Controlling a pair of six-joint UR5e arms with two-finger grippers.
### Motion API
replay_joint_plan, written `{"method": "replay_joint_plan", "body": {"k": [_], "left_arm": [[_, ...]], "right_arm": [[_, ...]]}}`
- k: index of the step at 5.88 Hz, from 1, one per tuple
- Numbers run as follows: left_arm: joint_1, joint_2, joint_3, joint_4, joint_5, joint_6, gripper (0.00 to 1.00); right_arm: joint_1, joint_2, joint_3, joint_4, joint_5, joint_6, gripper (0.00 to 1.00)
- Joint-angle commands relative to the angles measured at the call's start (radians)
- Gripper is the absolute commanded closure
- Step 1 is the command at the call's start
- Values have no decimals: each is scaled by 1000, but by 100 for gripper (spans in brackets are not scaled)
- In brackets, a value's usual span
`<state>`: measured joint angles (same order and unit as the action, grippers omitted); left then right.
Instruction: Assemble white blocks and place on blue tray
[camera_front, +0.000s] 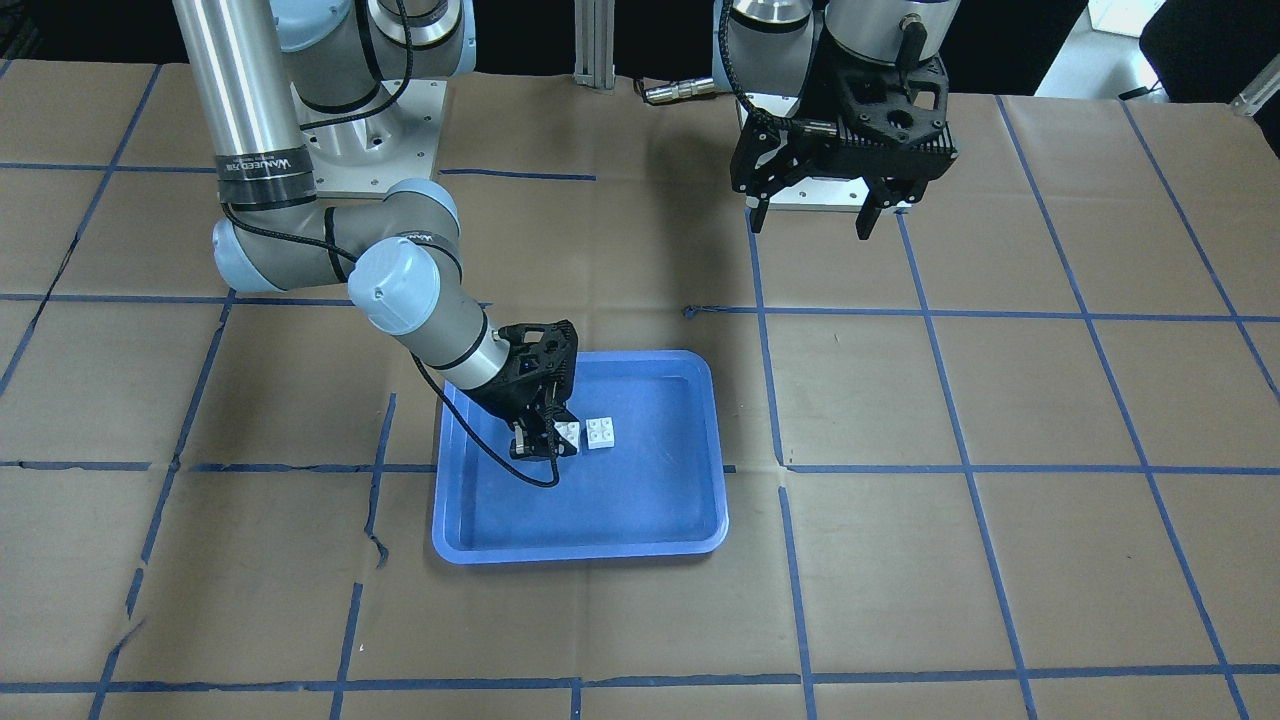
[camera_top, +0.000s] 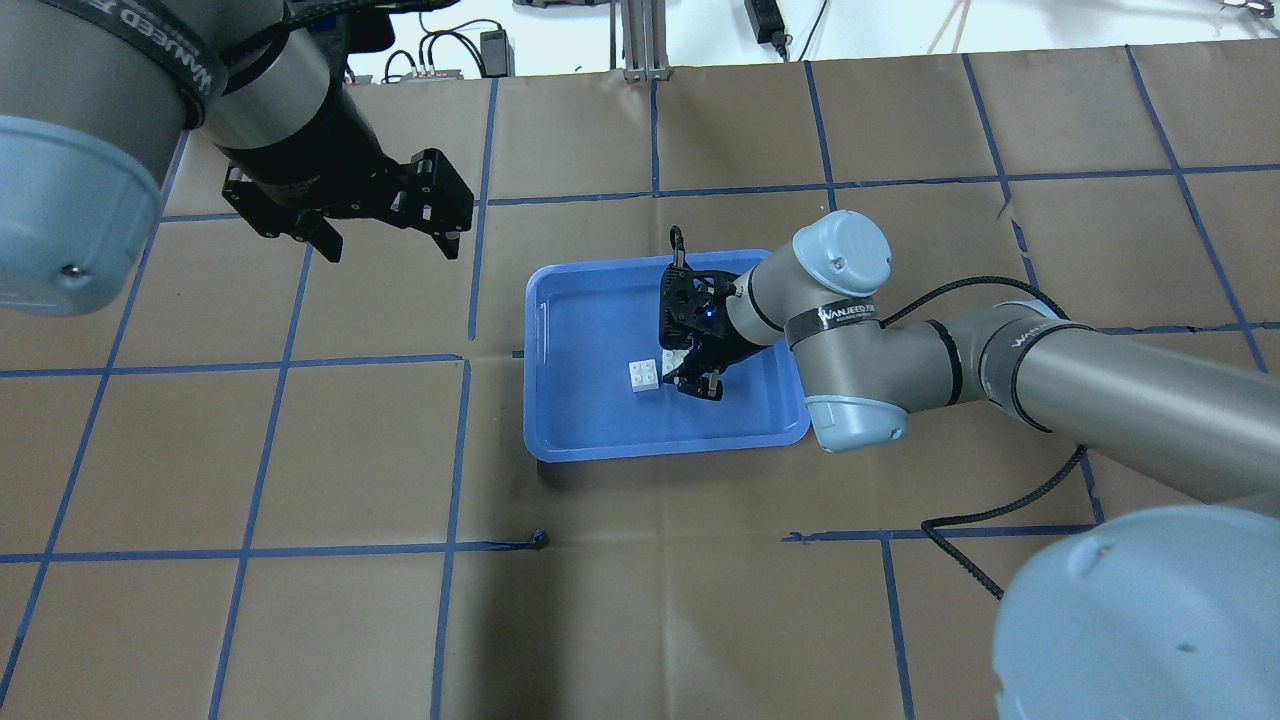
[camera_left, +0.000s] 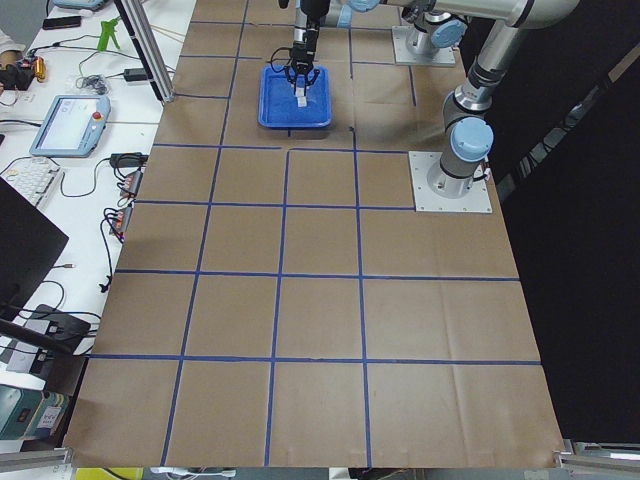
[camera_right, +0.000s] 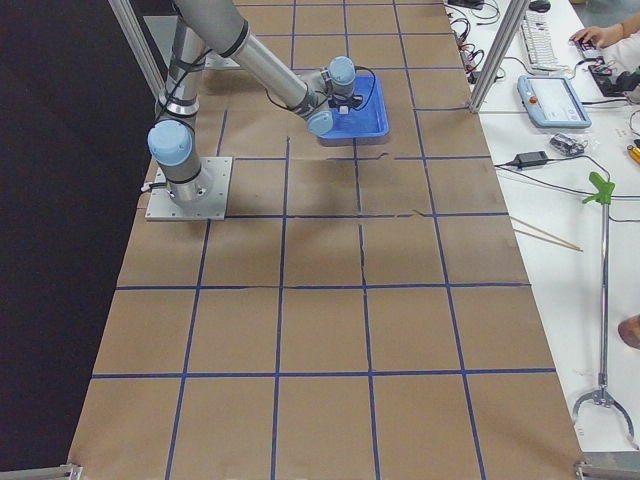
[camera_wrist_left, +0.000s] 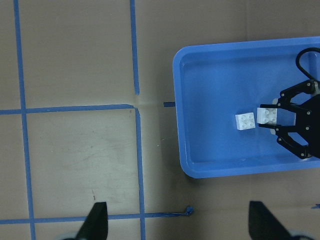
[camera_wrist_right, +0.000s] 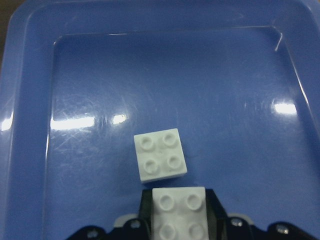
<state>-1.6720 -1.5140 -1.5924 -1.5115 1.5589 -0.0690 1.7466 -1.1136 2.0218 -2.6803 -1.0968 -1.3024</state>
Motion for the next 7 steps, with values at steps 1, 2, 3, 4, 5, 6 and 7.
{"method": "replay_joint_plan", "body": {"k": [1, 2, 3, 4, 5, 6, 7], "left_arm": [[1, 0, 0, 1, 0, 0, 1], [1, 0, 0, 1, 0, 0, 1], [1, 0, 0, -1, 0, 0, 1], [1, 0, 0, -1, 0, 0, 1], [1, 0, 0, -1, 0, 0, 1], [1, 1, 0, -1, 0, 0, 1], [1, 1, 0, -1, 0, 0, 1]], "right_arm": [[16, 17, 0, -6, 0, 3, 69], [24, 23, -3, -7, 0, 8, 69], [24, 23, -2, -7, 0, 9, 69], [24, 23, -3, -6, 0, 9, 69], [24, 23, -3, -6, -1, 11, 69], [24, 23, -3, -4, -1, 20, 69], [24, 21, -3, -3, -1, 34, 69]]}}
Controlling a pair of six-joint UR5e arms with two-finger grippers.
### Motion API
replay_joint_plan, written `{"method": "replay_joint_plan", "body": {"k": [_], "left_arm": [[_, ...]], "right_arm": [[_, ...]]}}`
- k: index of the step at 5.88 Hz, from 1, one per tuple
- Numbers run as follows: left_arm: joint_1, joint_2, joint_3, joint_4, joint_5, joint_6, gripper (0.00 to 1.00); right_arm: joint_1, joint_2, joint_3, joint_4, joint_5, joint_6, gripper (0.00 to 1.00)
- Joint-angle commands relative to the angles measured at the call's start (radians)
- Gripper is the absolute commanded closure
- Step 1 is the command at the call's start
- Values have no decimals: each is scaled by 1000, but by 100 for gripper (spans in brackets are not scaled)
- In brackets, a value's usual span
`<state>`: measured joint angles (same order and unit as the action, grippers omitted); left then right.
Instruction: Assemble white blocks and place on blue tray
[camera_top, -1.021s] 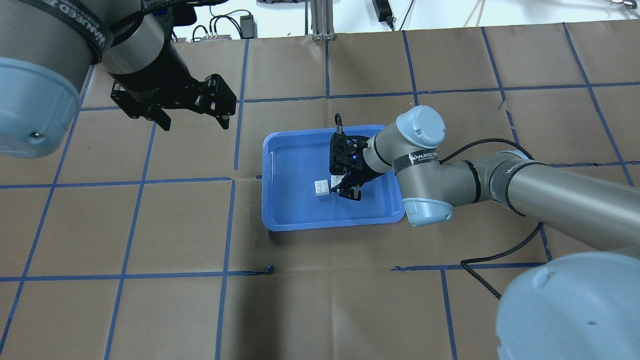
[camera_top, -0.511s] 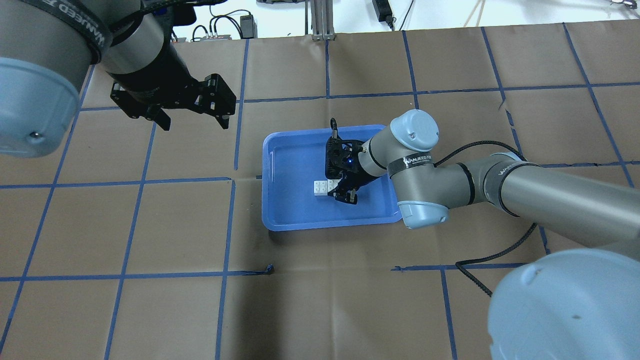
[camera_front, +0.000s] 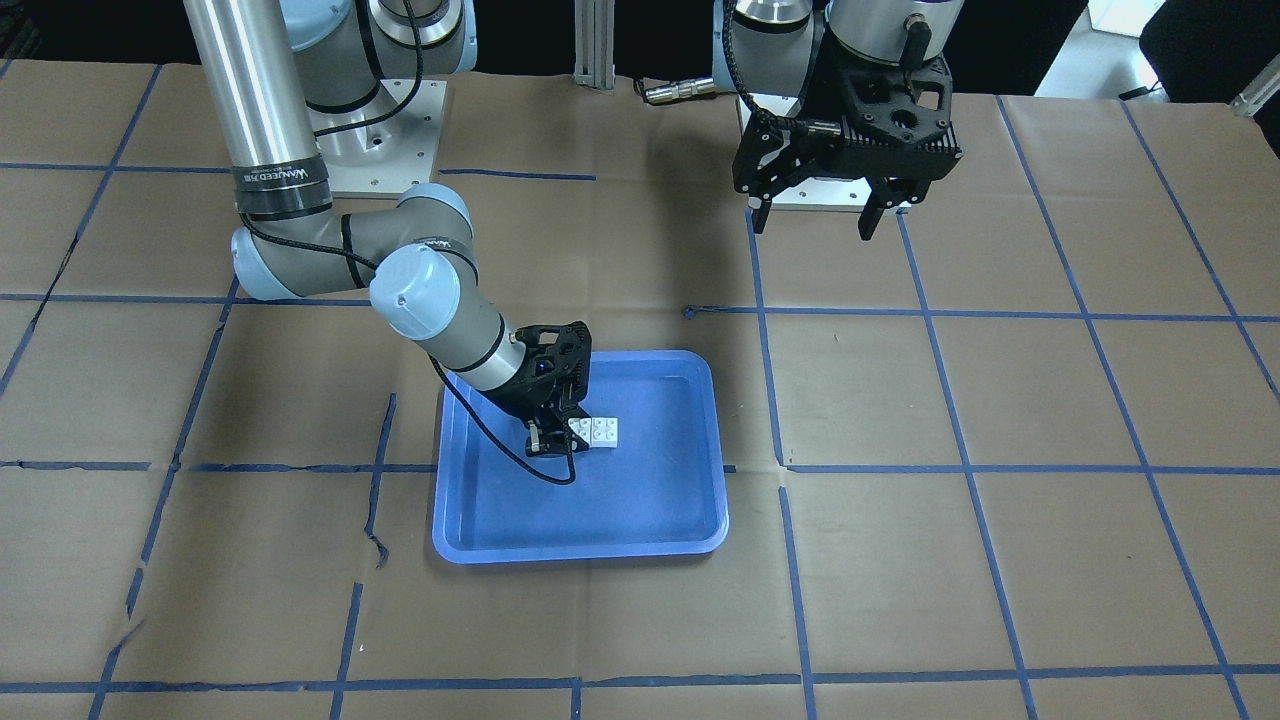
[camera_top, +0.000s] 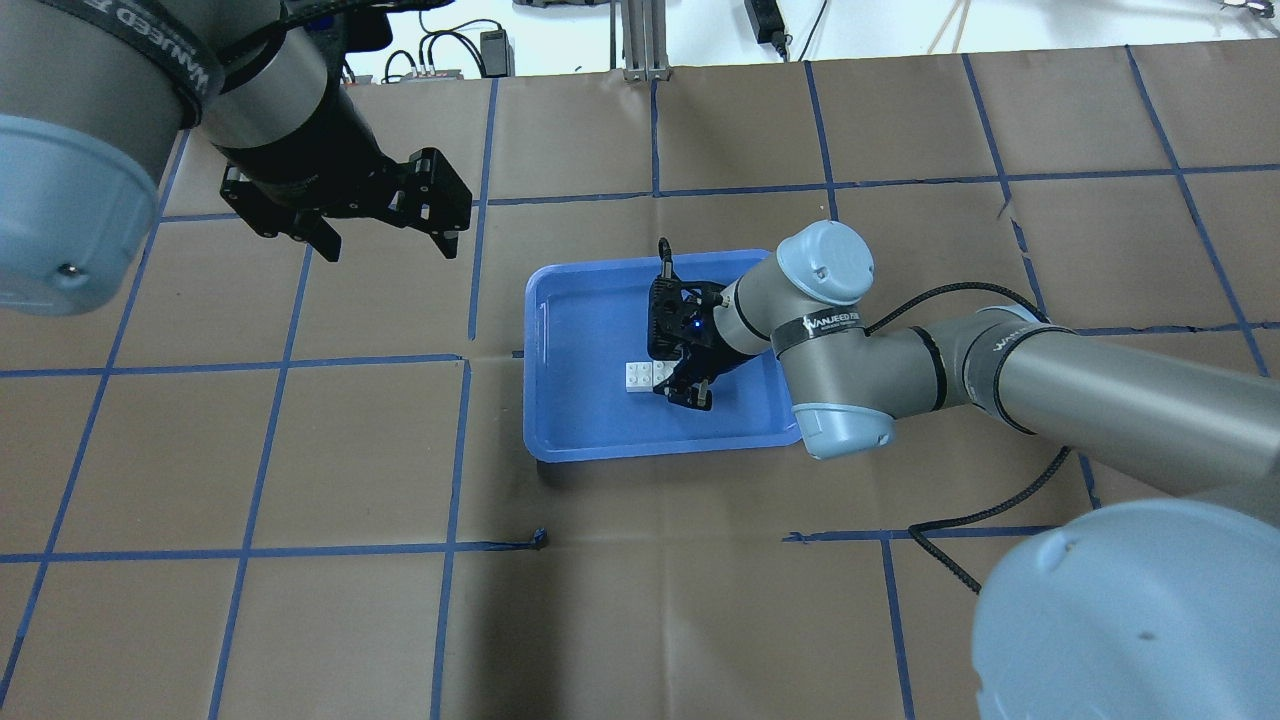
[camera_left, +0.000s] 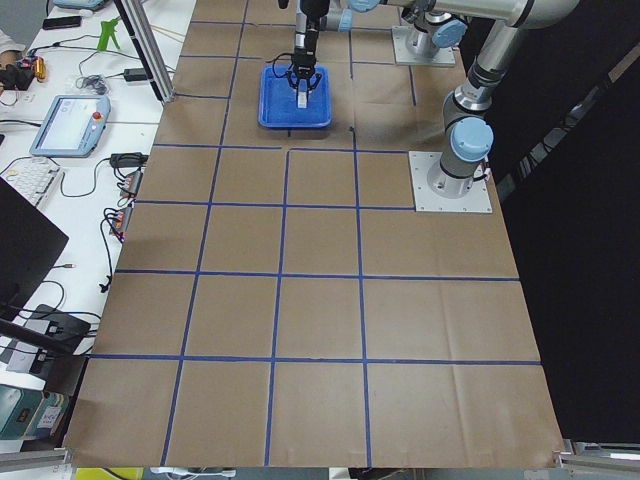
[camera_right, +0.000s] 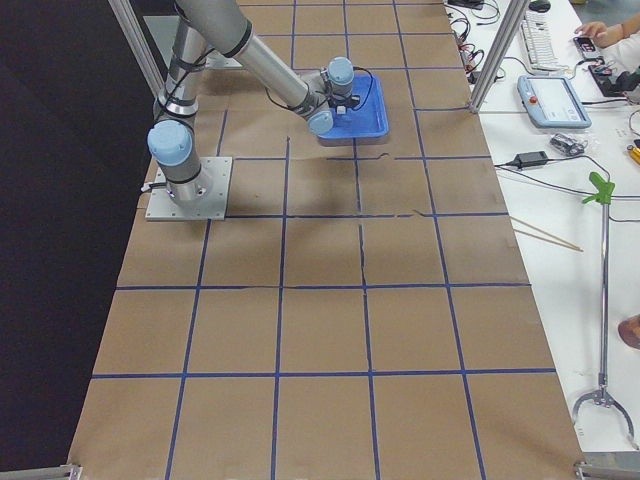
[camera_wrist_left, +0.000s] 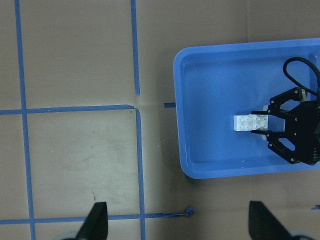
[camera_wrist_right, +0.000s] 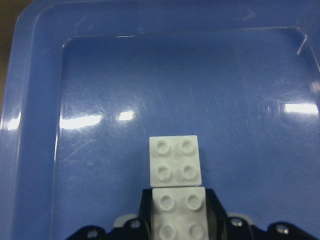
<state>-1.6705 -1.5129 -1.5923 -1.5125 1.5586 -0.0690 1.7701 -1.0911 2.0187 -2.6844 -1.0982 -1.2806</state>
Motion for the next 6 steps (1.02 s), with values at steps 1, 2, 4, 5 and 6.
{"method": "replay_joint_plan", "body": {"k": [1, 2, 4, 5, 6], "left_arm": [[2, 0, 0, 0, 0, 0, 1], [2, -1, 0, 0, 0, 0, 1], [2, 0, 2, 0, 0, 0, 1], [3, 0, 2, 0, 0, 0, 1], [3, 0, 2, 0, 0, 0, 1]], "right_arm": [[0, -1, 0, 1, 0, 12, 69], [0, -1, 0, 1, 0, 14, 69], [0, -3, 0, 1, 0, 17, 69], [0, 0, 0, 1, 1, 17, 56], [0, 0, 0, 0, 1, 17, 46]]}}
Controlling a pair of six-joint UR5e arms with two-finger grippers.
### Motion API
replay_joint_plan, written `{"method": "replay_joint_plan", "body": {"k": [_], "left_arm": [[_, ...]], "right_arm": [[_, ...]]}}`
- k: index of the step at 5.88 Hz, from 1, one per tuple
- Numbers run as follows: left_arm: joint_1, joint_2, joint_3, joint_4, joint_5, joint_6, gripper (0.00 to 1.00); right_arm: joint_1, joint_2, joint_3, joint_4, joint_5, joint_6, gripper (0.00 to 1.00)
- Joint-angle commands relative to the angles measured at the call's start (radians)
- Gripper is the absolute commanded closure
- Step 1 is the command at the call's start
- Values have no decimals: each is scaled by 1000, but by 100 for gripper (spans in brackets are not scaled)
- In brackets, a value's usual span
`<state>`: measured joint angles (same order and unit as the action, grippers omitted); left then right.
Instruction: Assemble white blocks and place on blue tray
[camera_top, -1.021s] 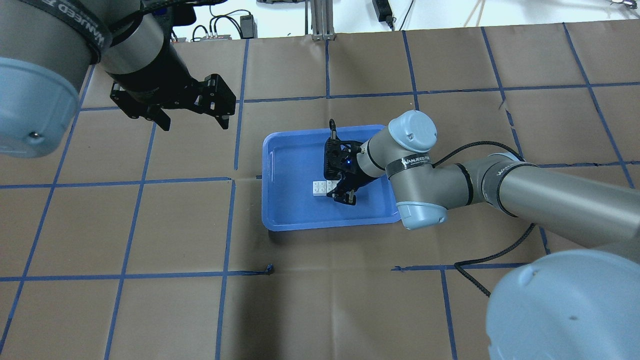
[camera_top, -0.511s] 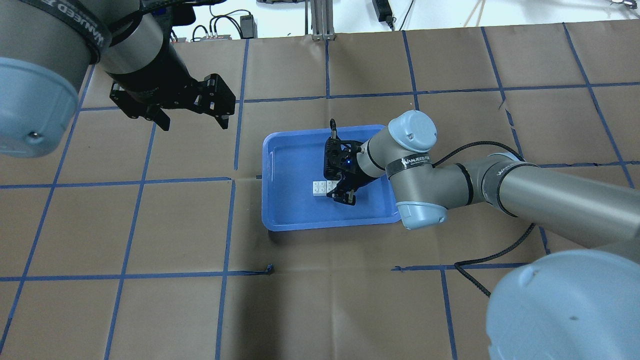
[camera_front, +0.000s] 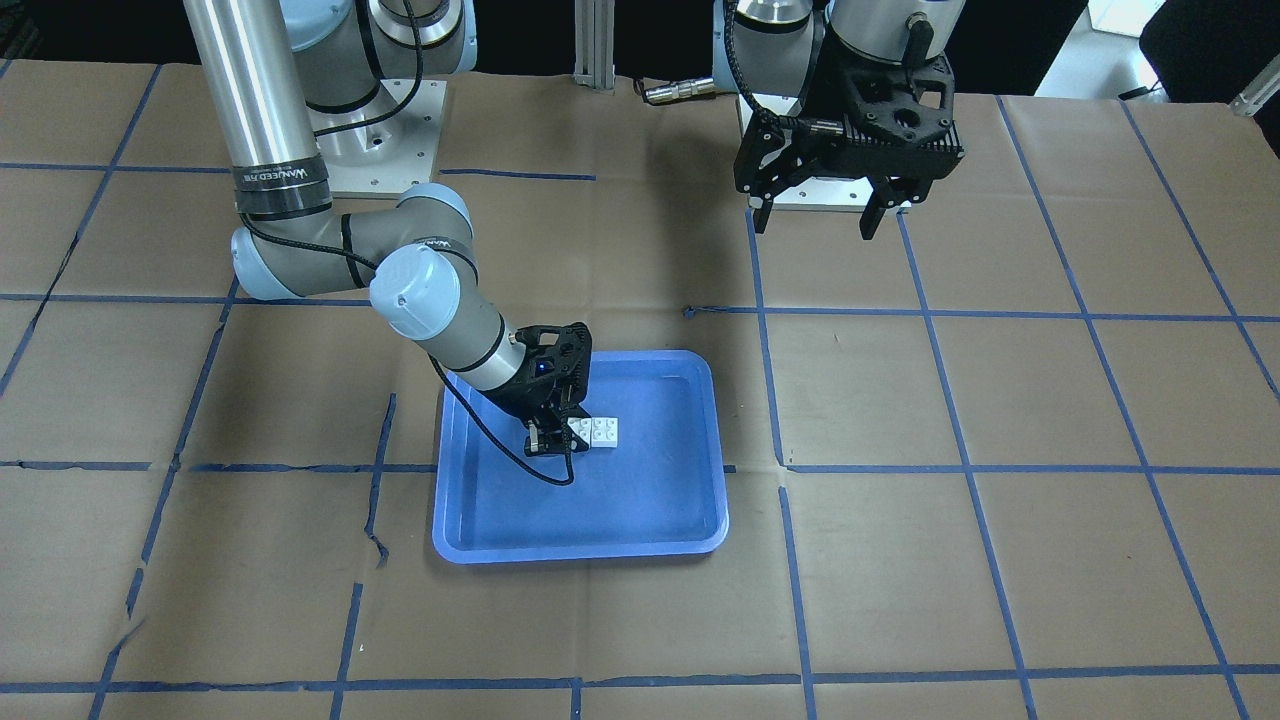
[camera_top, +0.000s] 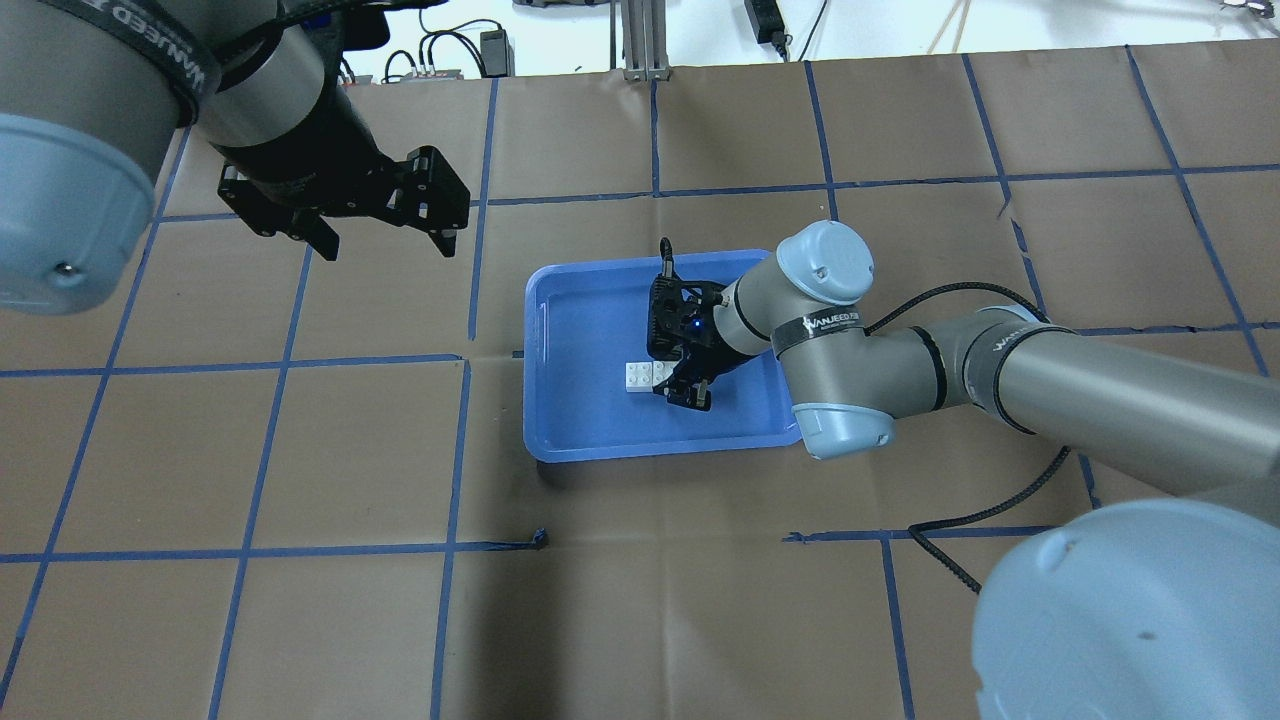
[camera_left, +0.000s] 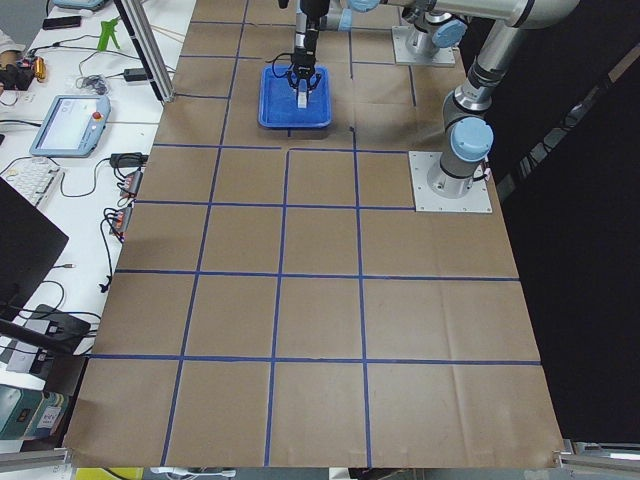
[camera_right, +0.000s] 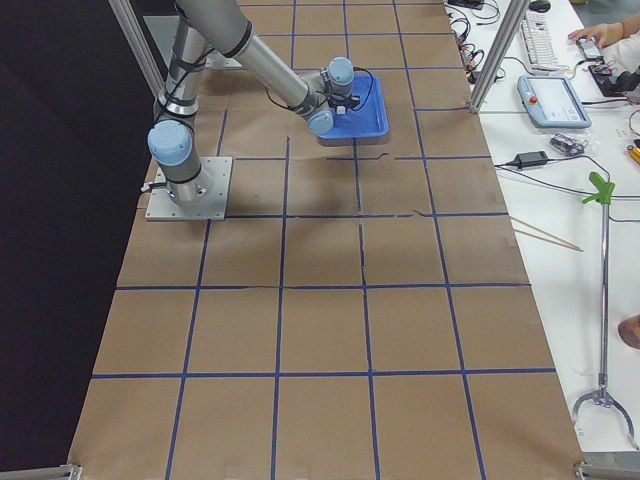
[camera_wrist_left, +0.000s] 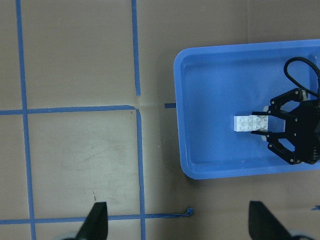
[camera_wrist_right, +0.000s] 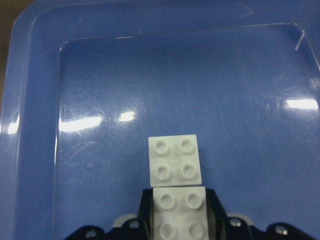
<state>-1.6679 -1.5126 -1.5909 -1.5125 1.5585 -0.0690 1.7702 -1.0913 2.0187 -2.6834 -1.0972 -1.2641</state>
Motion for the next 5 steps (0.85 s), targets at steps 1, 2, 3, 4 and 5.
{"method": "replay_joint_plan", "body": {"k": [1, 2, 3, 4, 5], "left_arm": [[2, 0, 0, 0, 0, 0, 1], [2, 0, 0, 0, -1, 0, 1], [2, 0, 2, 0, -3, 0, 1], [2, 0, 2, 0, -5, 0, 1], [2, 0, 2, 0, -5, 0, 1]], "right_arm": [[0, 1, 0, -1, 2, 2, 41], [0, 1, -2, -1, 2, 2, 34], [0, -4, -3, -1, 3, 3, 5], [0, -7, -5, 0, 0, 20, 1], [-1, -15, -11, 5, -3, 52, 0]]}}
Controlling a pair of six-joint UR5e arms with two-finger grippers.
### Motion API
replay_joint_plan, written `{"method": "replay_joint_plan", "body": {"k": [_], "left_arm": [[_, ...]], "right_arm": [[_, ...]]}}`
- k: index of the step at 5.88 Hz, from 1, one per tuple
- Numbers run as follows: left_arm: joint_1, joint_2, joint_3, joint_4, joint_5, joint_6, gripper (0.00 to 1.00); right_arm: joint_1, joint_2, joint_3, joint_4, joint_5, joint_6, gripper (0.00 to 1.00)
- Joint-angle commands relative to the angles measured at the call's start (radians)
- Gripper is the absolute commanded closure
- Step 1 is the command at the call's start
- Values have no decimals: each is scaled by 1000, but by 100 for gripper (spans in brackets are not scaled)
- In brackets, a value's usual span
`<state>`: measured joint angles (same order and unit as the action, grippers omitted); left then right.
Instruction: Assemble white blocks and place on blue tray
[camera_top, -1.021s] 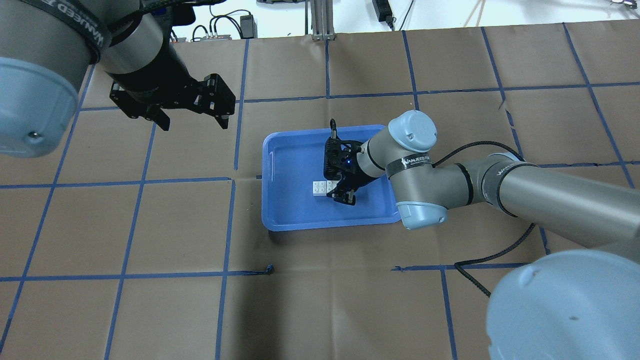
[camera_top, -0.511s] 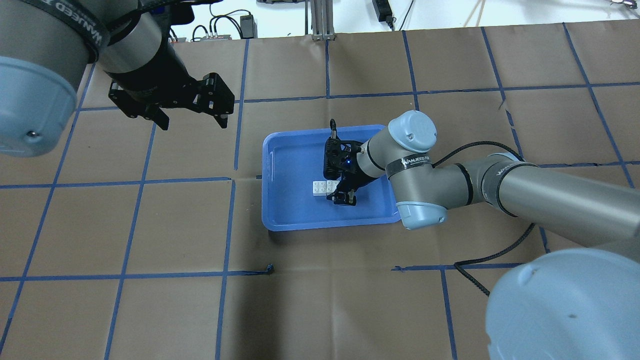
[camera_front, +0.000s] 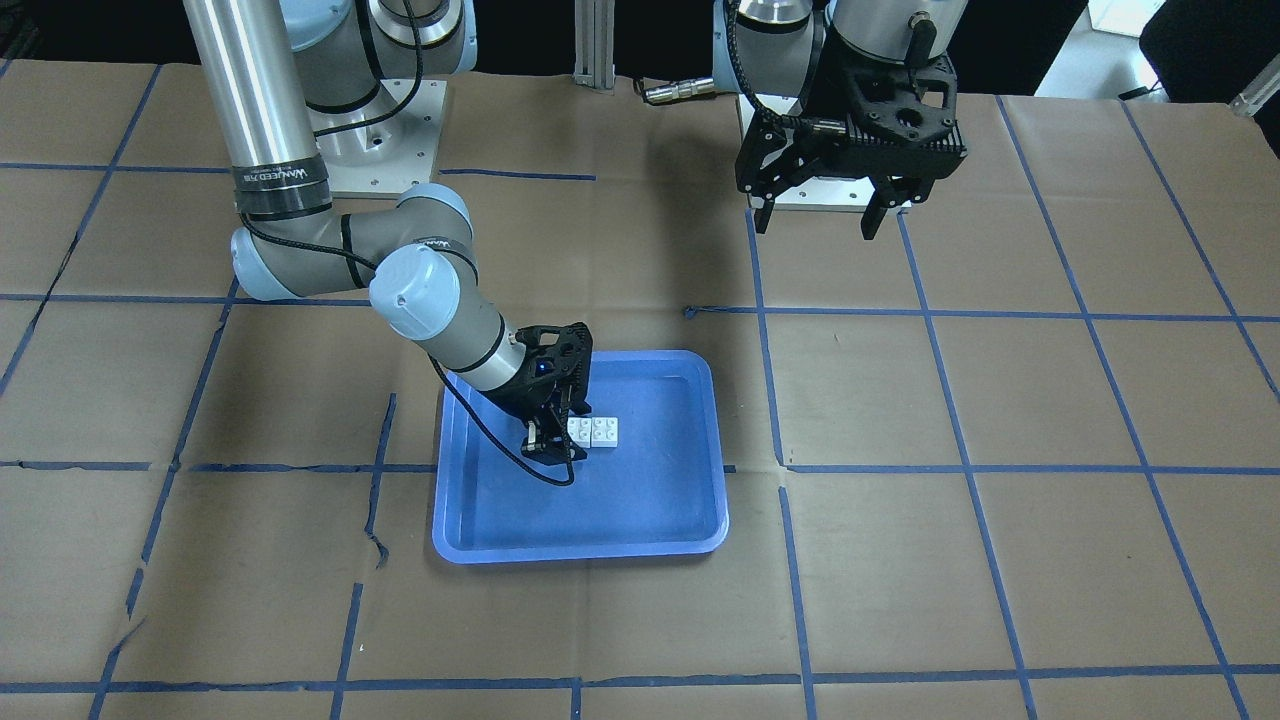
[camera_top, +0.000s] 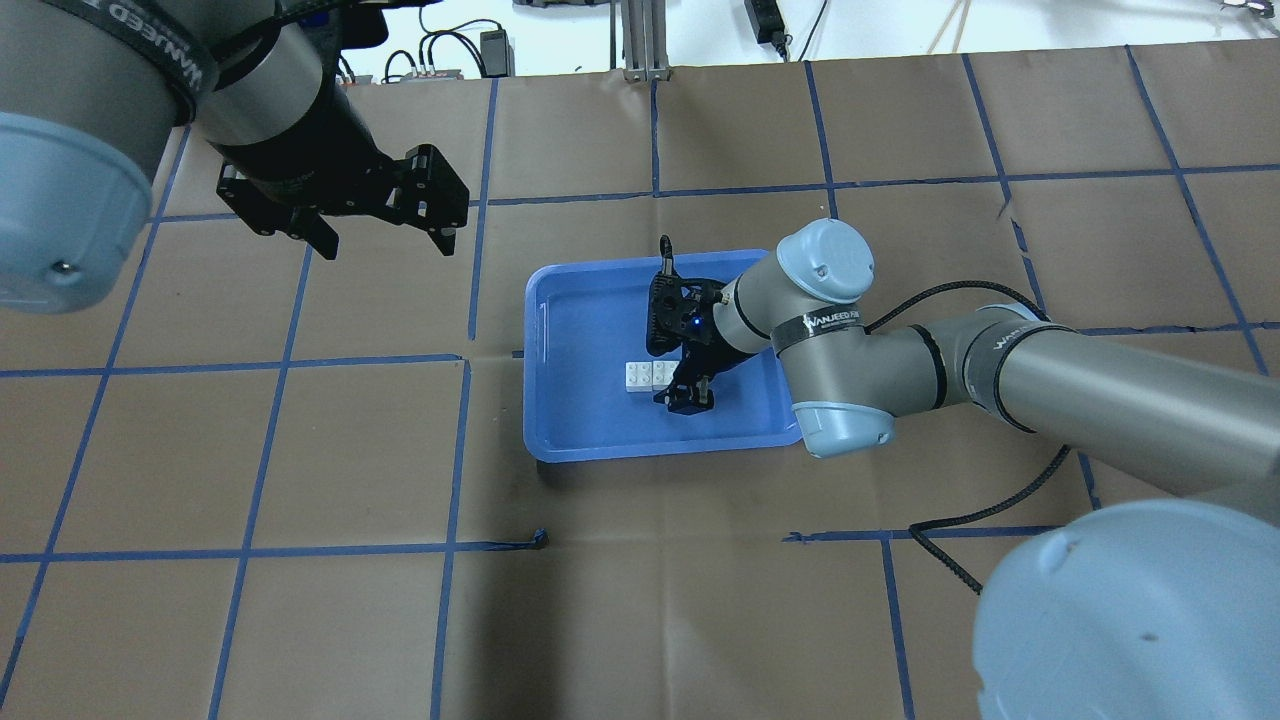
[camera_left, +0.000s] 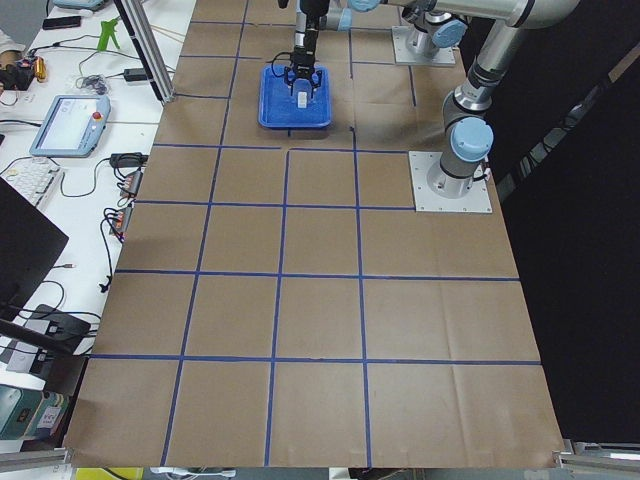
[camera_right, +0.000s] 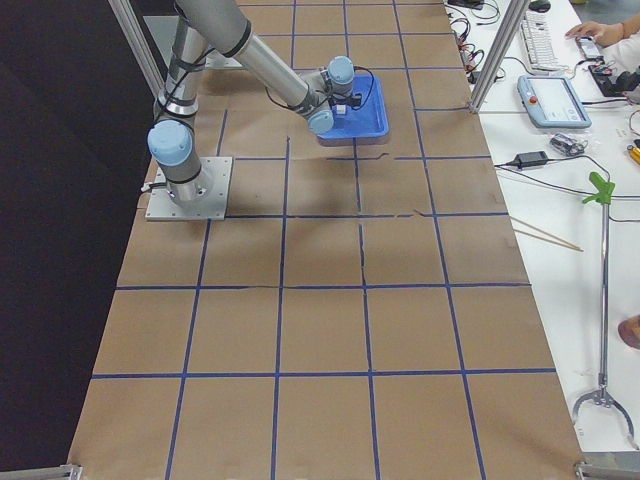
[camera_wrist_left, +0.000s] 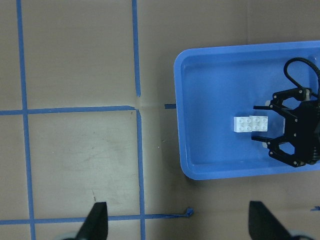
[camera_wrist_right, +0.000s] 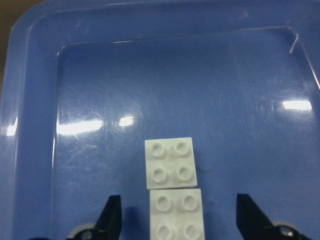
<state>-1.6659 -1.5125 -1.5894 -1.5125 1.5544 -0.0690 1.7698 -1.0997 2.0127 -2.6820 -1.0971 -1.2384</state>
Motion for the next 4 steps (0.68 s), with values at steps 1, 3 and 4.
{"method": "replay_joint_plan", "body": {"k": [1, 3, 4], "left_arm": [[0, 0, 0, 2, -2, 0, 1], [2, 0, 0, 2, -2, 0, 1], [0, 0, 0, 0, -1, 0, 1]], "right_arm": [[-6, -22, -24, 25, -10, 27, 0], [-21, -102, -98, 289, -21, 28, 0], [-29, -149, -174, 471, -108, 46, 0]]}}
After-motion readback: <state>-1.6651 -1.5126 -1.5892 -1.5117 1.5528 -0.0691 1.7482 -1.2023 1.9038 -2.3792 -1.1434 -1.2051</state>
